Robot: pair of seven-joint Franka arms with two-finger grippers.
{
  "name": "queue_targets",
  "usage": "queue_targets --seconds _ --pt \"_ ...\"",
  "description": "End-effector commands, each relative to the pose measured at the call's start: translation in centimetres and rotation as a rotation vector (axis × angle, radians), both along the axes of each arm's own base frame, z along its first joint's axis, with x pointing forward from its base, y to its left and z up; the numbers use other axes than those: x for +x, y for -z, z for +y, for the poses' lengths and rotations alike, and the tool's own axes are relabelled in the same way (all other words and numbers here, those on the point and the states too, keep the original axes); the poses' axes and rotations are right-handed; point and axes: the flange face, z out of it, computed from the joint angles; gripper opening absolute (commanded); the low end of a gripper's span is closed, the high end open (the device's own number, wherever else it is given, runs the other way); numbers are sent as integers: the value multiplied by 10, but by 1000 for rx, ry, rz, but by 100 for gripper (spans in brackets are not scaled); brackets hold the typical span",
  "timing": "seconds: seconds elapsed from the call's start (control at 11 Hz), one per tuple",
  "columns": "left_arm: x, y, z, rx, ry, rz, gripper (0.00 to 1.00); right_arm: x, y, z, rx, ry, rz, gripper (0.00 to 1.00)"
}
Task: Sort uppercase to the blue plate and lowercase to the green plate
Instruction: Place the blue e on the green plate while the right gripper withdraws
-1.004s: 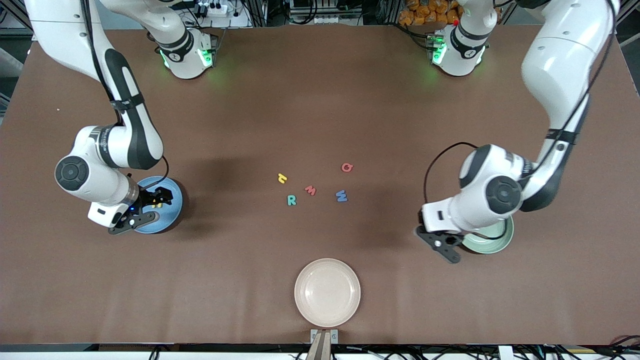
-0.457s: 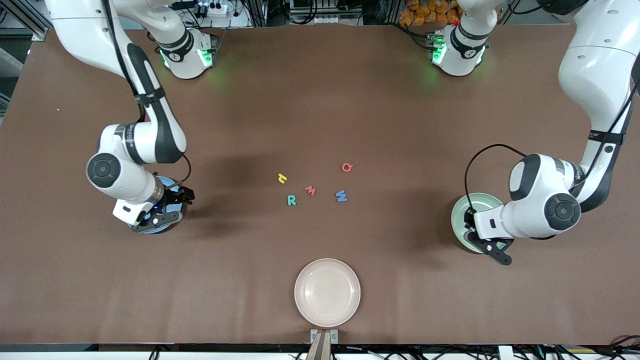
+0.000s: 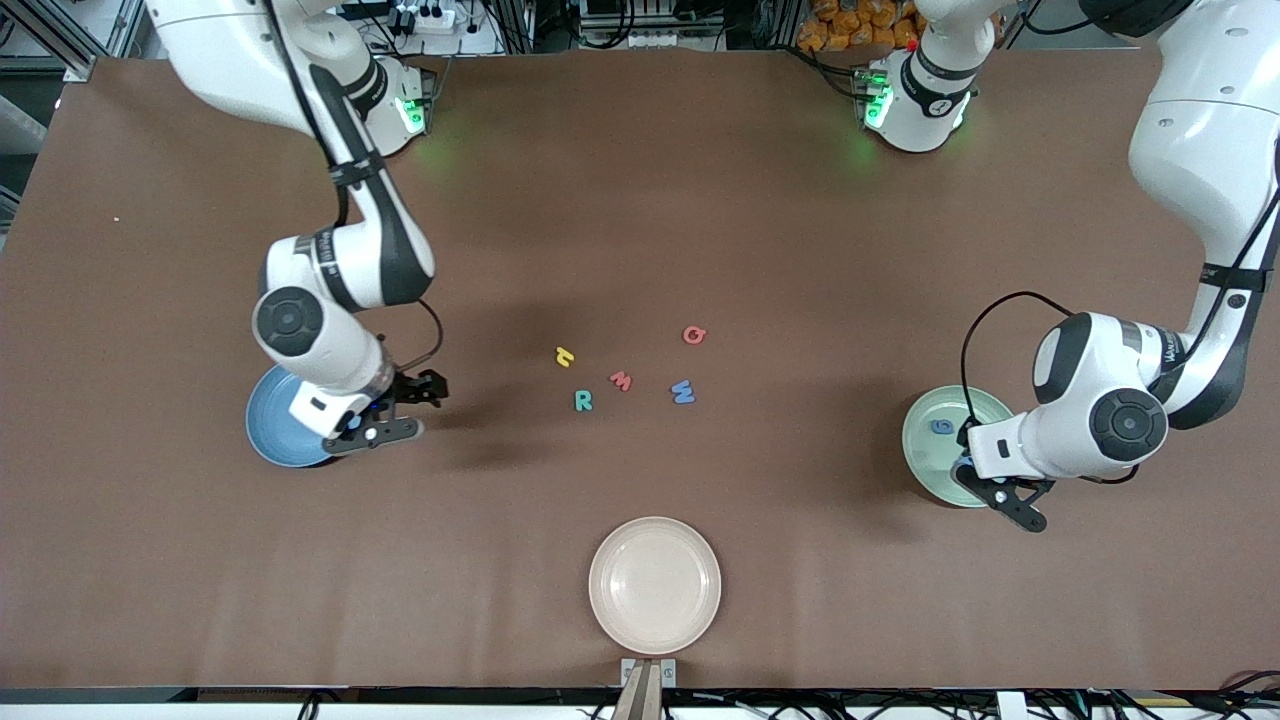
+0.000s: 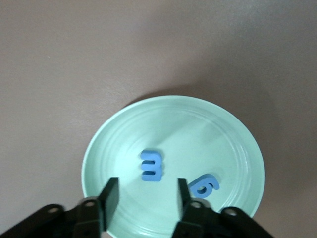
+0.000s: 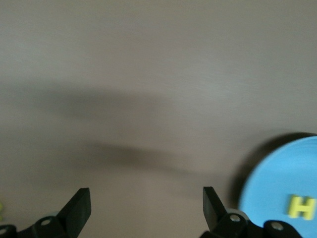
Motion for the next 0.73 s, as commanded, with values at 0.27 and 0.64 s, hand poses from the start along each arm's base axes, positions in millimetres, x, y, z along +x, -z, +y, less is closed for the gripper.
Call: queue_targets --seconds 0.27,0.64 --pt "12 -81 2 17 10 -118 100 -17 -19 79 28 132 14 100" --pt "-10 -178 -34 -8 -26 -161 100 -62 -13 170 109 242 70 100"
